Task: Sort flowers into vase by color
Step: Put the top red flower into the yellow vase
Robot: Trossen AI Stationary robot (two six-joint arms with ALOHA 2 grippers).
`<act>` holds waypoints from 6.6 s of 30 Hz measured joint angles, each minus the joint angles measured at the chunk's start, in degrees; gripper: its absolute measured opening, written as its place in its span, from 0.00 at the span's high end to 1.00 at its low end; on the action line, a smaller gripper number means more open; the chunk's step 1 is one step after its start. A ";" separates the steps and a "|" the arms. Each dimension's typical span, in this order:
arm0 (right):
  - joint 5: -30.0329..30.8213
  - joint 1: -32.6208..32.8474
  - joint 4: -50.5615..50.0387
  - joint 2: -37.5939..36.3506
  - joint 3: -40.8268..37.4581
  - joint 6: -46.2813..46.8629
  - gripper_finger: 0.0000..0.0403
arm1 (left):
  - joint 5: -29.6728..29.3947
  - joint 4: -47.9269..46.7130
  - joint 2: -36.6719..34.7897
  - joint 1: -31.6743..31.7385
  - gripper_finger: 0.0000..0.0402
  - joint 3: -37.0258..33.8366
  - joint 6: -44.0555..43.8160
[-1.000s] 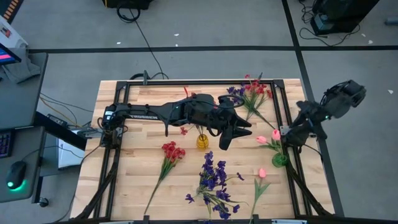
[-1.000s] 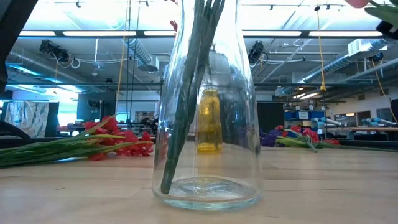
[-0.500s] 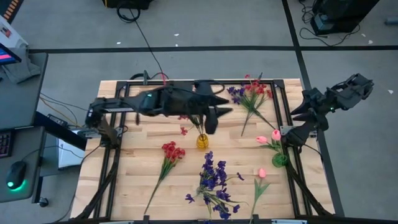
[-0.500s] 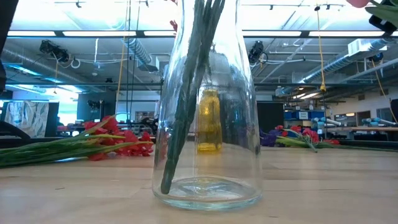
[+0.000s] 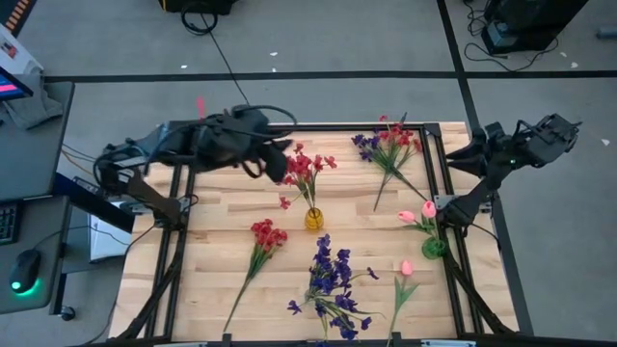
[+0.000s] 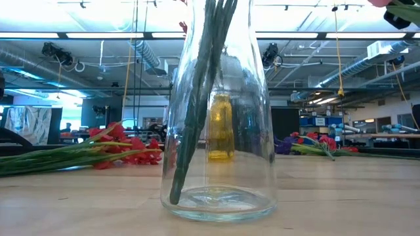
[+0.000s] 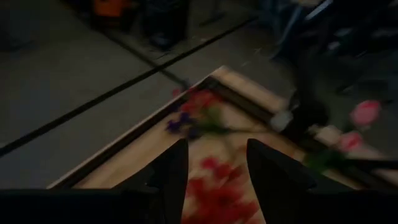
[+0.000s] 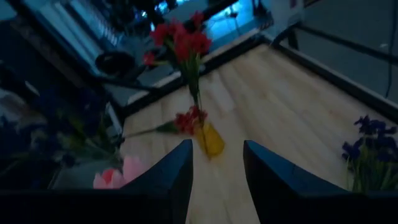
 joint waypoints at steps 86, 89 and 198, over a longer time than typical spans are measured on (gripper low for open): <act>-49.17 -64.36 26.13 39.36 -0.07 -5.82 0.63 | 29.11 56.30 -54.48 9.18 0.58 -98.42 -19.03; -53.75 -70.80 25.05 41.92 -0.07 -8.14 0.63 | 29.11 56.30 -54.48 9.17 0.58 -98.41 -19.03; -45.83 -84.86 36.26 65.16 -25.40 10.99 0.71 | 22.47 56.32 -54.46 9.17 0.58 -98.40 -17.21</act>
